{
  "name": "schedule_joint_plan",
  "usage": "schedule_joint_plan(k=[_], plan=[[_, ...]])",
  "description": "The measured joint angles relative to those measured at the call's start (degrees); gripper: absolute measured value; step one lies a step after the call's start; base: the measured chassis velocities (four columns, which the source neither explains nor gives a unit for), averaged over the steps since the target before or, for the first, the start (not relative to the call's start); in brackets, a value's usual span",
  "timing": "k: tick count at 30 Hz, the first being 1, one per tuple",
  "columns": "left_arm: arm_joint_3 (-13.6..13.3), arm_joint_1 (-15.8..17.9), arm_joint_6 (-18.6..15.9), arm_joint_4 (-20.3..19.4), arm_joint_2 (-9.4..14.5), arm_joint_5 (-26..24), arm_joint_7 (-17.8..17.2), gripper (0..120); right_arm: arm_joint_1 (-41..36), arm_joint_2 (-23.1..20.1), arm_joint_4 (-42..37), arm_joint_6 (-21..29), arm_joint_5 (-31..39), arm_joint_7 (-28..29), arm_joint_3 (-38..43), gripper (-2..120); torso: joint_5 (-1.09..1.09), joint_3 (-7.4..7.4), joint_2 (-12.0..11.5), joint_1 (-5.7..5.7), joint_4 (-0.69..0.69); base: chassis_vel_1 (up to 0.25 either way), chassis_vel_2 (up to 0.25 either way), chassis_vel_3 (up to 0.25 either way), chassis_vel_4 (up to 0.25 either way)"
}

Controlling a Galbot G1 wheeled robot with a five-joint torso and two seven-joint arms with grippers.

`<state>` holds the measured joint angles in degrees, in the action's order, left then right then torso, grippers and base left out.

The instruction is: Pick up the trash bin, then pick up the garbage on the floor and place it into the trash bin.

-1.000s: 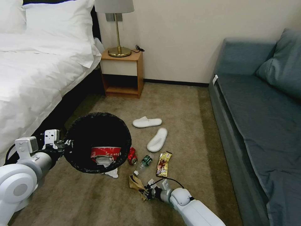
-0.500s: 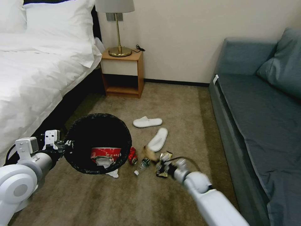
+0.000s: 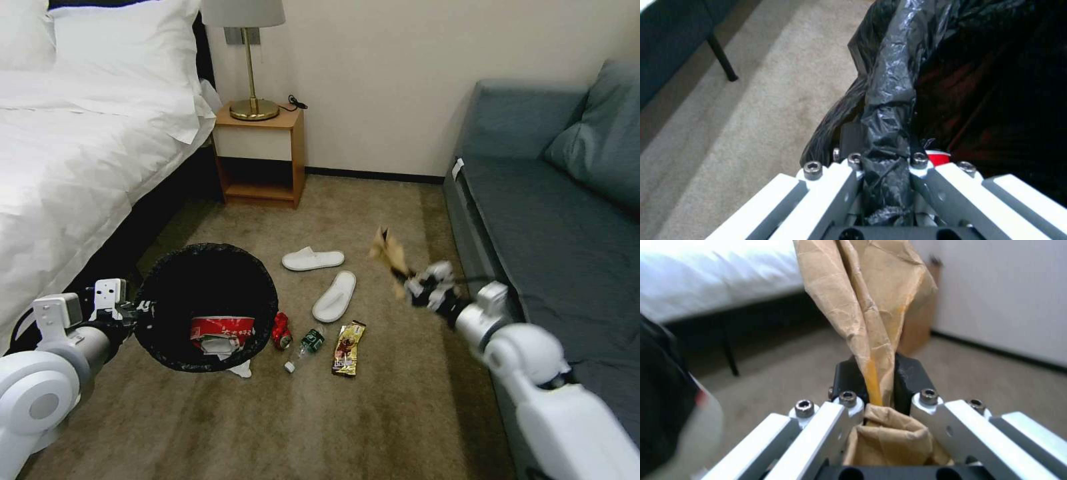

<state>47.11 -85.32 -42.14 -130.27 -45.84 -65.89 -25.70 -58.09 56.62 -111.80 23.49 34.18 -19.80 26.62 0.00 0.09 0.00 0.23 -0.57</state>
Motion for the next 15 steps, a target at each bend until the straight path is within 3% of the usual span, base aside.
schedule_joint_plan(k=[5, 15], plan=[[-1.22, -0.18, 0.0, -0.26, 0.01, -0.19, 0.1, 2, 4.92, -0.63, -1.94, 0.81, 2.86, 0.42, -4.99, 8, 0.0, 0.0, -0.01, 0.0, 0.0, 0.0, 0.0, 0.0, 0.0], [-2.27, -0.8, 0.0, -0.37, 0.7, -2.38, -0.08, 2, 12.82, 2.61, -5.93, 2.28, 7.18, 5.11, -24.21, 8, -0.01, 0.0, 0.0, 0.0, 0.01, 0.0, 0.0, 0.0, 0.0]])
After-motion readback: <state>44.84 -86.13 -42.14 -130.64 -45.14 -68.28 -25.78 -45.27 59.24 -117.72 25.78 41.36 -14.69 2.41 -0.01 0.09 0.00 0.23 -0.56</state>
